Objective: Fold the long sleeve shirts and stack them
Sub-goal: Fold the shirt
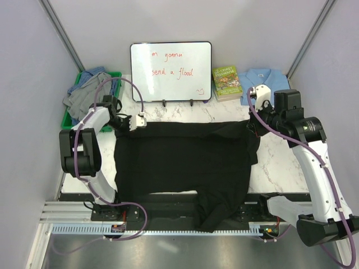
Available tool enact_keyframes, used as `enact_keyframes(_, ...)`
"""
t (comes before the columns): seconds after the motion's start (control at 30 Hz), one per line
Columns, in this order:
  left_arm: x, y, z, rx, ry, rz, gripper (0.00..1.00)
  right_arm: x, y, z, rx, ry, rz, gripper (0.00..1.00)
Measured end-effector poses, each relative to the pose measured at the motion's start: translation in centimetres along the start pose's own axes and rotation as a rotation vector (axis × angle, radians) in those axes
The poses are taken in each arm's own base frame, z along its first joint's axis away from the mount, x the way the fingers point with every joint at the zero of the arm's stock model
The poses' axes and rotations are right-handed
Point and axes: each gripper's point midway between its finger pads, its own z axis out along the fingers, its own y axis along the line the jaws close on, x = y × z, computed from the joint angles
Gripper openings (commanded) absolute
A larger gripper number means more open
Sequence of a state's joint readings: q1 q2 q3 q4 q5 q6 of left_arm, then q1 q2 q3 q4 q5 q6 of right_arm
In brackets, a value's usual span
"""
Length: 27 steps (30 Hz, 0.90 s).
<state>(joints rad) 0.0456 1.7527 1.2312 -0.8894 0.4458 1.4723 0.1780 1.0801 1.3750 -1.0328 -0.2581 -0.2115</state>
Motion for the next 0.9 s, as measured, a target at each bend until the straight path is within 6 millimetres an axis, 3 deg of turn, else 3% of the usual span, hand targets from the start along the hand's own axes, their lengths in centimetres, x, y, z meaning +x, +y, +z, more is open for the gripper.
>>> enact_keyframes(0.07,0.3,-0.2,0.5,0.015,0.003,-0.008,0.08,0.2,0.2,0.4,-0.019,0.010,0.001,0.00)
enact_keyframes(0.2,1.2,-0.7,2.0,0.062,0.013,-0.032,0.25,1.5,0.8,1.8,-0.071,0.062,0.000,0.00)
enact_keyframes(0.37,1.4,-1.3,2.3,0.074,0.017,-0.048,0.39,2.4,1.2,3.6,-0.128,0.116,-0.016,0.03)
enact_keyframes(0.4,1.4,-1.6,2.1,0.074,0.016,-0.051,0.51,2.5,1.3,4.1,-0.145,0.127,-0.025,0.04)
enact_keyframes(0.5,0.8,-2.1,1.0,0.049,-0.004,-0.056,0.54,2.4,2.1,5.6,-0.193,0.153,-0.061,0.05)
enact_keyframes(0.53,0.5,-2.1,0.3,0.029,-0.013,-0.055,0.55,2.0,2.4,6.3,-0.212,0.157,-0.079,0.06)
enact_keyframes(0.57,-0.1,-1.9,-0.4,0.005,-0.031,-0.060,0.62,1.7,2.9,7.0,-0.233,0.161,-0.098,0.06)
enact_keyframes(0.67,-1.7,-1.4,-2.6,-0.066,-0.092,-0.086,0.65,0.8,4.5,9.4,-0.296,0.178,-0.167,0.07)
enact_keyframes(0.83,-2.7,-1.6,-4.9,-0.132,-0.193,-0.215,0.67,0.2,9.2,14.8,-0.422,0.241,-0.304,0.12)
enact_keyframes(0.9,-2.4,-2.3,-5.2,-0.139,-0.220,-0.283,0.68,0.6,11.3,17.2,-0.468,0.279,-0.349,0.19)
